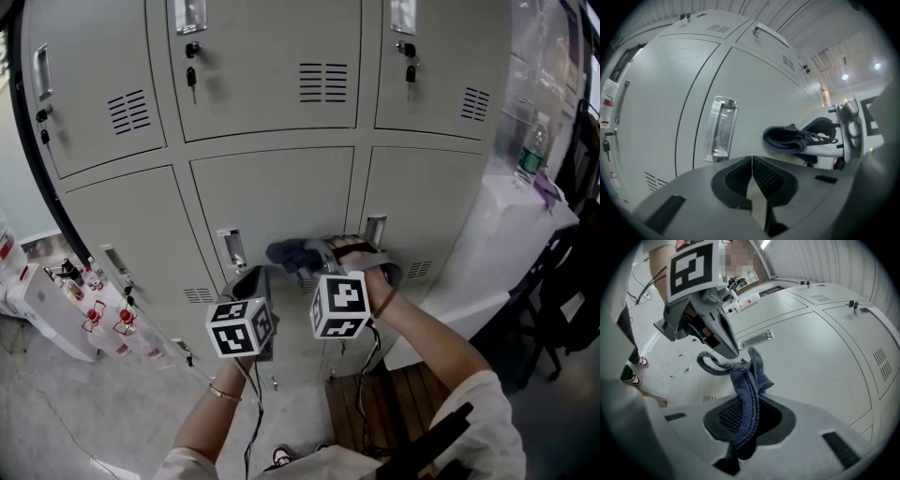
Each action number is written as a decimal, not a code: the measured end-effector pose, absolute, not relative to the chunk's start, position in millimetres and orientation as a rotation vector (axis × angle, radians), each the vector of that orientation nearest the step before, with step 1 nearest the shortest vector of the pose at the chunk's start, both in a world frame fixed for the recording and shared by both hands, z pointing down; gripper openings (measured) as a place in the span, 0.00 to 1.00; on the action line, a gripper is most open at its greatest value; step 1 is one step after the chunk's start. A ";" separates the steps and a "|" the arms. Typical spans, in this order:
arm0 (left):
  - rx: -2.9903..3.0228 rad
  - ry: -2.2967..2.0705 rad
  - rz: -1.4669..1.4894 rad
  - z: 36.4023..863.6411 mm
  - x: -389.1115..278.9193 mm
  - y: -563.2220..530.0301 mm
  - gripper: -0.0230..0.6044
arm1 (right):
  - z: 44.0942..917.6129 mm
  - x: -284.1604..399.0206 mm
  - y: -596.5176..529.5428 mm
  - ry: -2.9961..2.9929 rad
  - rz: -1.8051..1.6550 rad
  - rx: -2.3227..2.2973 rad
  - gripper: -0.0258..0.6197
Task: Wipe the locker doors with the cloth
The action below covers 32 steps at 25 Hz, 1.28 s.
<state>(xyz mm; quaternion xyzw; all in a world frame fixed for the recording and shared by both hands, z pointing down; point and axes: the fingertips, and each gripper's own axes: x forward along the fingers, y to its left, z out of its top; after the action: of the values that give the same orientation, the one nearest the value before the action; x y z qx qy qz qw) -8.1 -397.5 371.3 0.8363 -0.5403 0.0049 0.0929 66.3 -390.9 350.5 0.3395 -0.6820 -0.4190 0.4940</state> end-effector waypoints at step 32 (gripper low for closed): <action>2.348 -1.520 0.170 490.5 -8.3 -393.6 0.05 | 480.3 66.2 -391.9 -1.740 -0.810 0.698 0.11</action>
<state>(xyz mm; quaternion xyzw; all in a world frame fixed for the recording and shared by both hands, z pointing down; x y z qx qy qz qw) -8.3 -393.6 490.5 0.8259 -0.5346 0.0599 0.1690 66.2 -391.9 480.3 0.2916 -0.7264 -0.3383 0.5224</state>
